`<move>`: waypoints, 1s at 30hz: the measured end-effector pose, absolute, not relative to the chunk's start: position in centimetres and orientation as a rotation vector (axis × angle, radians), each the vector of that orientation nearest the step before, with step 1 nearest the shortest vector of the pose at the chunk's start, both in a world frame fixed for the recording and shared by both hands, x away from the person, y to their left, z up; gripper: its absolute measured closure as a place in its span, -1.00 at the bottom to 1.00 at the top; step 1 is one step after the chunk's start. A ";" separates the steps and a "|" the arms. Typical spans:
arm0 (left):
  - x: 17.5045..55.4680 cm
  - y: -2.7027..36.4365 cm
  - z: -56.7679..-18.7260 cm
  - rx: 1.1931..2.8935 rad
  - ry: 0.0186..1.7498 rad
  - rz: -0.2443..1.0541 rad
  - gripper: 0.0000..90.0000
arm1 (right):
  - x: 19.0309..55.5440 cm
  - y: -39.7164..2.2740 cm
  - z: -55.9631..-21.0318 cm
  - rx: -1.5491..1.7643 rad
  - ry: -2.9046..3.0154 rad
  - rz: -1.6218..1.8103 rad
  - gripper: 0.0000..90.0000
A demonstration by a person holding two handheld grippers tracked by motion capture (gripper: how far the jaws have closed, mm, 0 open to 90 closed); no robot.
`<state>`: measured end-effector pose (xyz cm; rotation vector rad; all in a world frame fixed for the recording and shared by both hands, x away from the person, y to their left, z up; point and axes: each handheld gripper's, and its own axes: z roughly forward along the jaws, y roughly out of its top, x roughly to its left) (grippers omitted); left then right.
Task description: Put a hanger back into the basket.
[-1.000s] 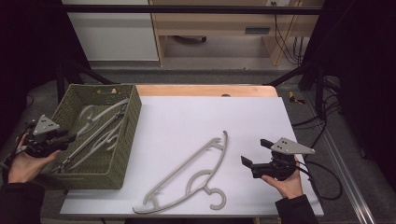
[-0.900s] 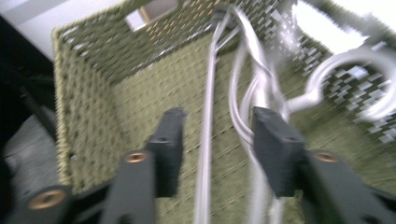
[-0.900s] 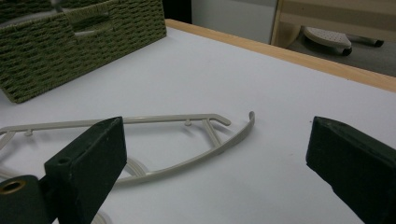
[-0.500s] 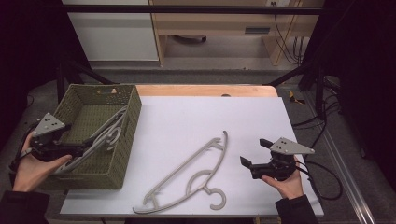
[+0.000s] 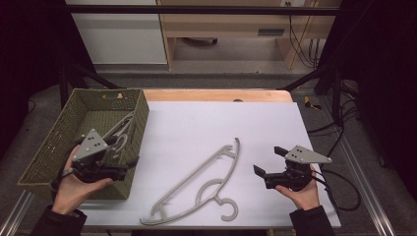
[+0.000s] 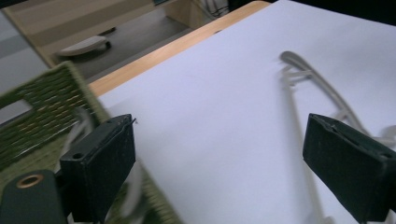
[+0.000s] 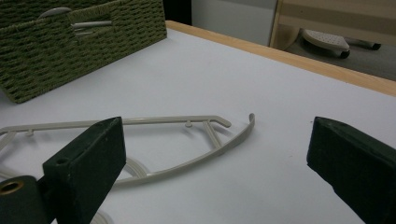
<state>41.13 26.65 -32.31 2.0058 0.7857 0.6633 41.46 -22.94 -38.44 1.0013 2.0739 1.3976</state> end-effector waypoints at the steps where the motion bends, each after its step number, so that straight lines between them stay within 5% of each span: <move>1: 41.0 26.0 -32.5 2.011 0.773 0.664 -0.79 | 41.4 -23.0 -38.4 1.004 2.072 1.399 -0.89; 30: 39.5 15.1 -39.8 2.216 0.702 0.409 -0.76 | 41.0 -23.5 -38.7 1.019 2.062 1.396 -0.91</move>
